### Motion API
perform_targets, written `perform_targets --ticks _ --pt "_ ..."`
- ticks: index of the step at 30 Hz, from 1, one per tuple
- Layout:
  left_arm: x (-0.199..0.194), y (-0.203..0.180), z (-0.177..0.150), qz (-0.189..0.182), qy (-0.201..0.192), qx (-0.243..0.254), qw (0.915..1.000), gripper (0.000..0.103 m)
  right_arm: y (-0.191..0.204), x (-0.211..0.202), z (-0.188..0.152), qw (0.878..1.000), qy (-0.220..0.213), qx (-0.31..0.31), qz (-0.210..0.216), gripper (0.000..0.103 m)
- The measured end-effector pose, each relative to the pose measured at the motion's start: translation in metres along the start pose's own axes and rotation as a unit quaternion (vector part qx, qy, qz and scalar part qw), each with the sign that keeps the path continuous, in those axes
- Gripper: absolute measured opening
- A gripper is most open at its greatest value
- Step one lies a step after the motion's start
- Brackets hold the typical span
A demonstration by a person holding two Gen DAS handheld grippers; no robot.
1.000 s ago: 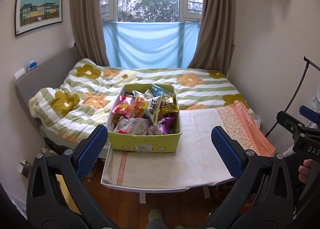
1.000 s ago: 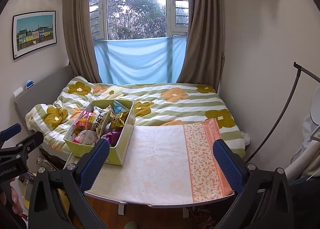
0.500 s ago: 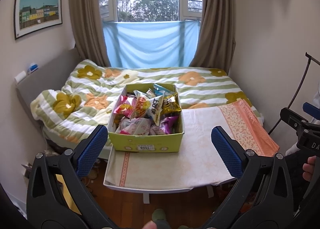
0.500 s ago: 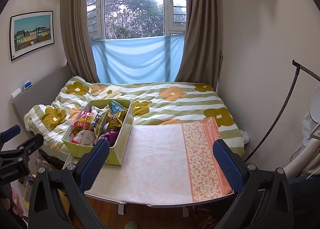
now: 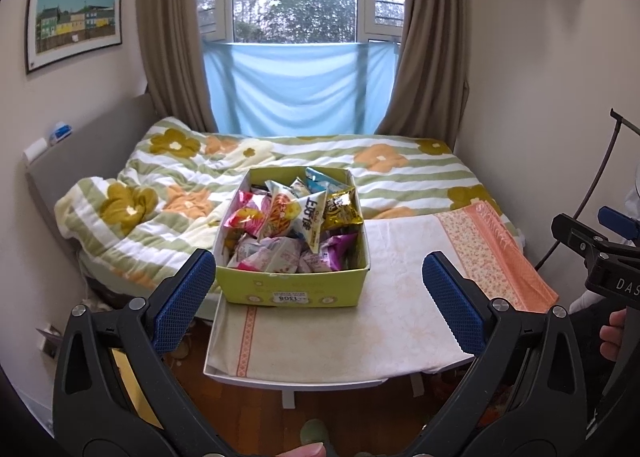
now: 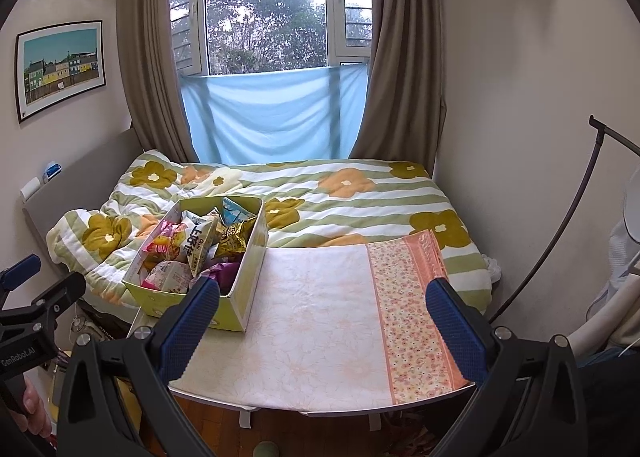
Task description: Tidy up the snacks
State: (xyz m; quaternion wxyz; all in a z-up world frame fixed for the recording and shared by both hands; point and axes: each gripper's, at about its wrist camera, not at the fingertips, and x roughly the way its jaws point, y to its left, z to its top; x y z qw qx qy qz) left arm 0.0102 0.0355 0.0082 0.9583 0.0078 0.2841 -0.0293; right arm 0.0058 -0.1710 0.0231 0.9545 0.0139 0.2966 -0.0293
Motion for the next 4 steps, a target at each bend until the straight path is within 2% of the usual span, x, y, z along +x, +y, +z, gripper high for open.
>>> perform_targets --ticks 4 --pt "0.0105 0.0067 0.0013 0.01 0.01 0.001 0.9999 0.103 0.0077 0.0114 0.0 1.0 0.012 0.0 0.002 0.103"
